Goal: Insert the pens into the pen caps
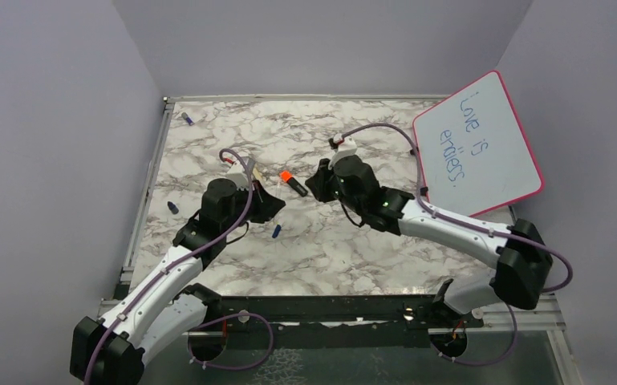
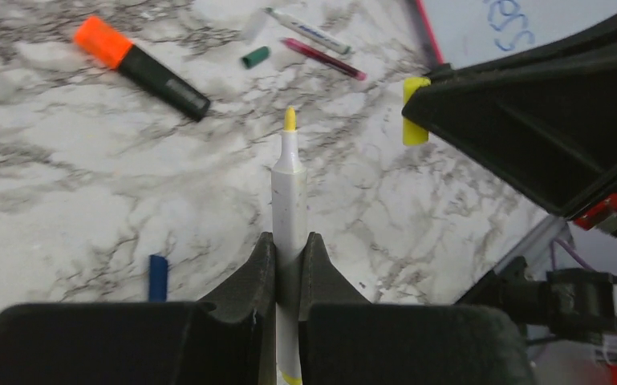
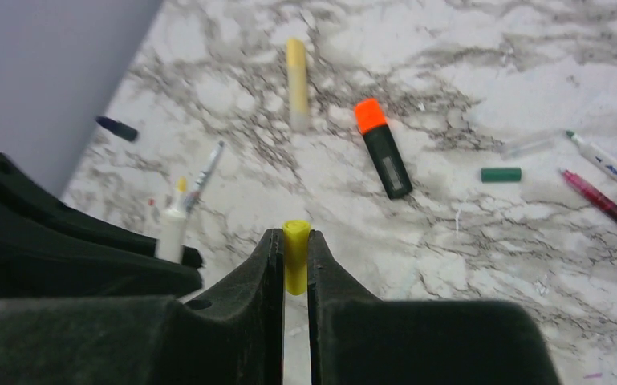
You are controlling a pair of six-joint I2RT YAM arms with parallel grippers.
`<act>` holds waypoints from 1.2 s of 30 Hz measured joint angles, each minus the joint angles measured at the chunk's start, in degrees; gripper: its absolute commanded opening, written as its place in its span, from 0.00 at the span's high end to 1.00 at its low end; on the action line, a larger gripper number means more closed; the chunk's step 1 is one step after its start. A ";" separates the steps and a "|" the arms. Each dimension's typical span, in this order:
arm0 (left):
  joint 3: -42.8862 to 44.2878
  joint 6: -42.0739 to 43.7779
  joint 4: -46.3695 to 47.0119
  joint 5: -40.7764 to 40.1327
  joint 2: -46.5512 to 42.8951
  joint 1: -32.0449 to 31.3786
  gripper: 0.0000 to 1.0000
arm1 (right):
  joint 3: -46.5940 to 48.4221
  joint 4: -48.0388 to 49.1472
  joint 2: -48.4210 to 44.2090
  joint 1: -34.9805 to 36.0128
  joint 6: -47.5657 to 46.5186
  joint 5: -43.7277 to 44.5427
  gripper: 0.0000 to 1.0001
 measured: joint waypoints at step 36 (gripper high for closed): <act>-5.29 -5.73 24.41 20.11 -3.67 -6.12 1.00 | -6.05 12.74 -15.34 0.00 14.51 -7.13 0.90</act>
